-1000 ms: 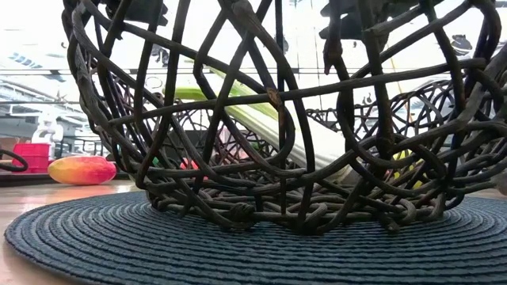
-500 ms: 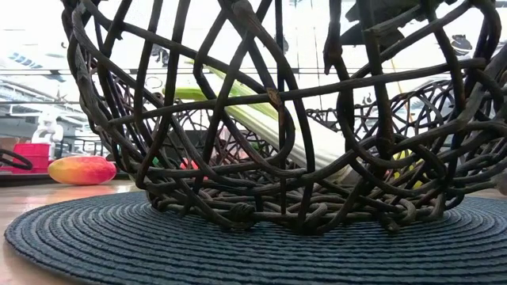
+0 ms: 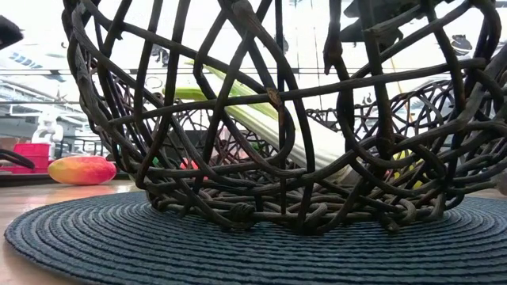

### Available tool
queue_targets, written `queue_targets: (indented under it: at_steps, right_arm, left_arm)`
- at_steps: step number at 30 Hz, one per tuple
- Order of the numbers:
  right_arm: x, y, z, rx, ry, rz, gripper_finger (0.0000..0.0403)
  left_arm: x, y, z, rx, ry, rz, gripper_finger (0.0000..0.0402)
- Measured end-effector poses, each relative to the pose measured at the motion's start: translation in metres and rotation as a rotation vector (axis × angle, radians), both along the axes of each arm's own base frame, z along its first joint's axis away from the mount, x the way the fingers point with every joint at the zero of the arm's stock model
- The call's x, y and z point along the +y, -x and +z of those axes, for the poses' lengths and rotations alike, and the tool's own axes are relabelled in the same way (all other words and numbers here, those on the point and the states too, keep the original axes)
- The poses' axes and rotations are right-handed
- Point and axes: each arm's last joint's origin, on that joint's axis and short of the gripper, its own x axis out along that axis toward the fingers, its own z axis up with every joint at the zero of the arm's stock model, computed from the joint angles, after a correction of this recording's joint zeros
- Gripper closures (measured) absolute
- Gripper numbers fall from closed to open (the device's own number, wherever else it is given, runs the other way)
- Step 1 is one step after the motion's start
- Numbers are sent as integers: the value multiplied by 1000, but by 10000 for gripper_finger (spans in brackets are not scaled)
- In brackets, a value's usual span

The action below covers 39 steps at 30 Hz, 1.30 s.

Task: Build produce basket
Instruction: Put the orange carrot into the black mesh basket

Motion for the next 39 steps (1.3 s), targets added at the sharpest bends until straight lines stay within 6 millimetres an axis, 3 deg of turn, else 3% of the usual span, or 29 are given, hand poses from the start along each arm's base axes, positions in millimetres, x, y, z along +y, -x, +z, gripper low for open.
queue_targets:
  at_steps: [18, 26, 39]
  right_arm:
    - [0, 0, 0, -3, 19, 9, 235]
    - [0, 0, 0, -2, 19, 9, 235]
    - [0, 0, 0, -2, 23, 10, 235]
  left_arm:
    - [-16, -8, -60, 188, -251, -191, 226]
    - [-16, -9, -69, 229, -342, -327, 205]
    - [-14, -11, -65, 219, -313, -275, 304]
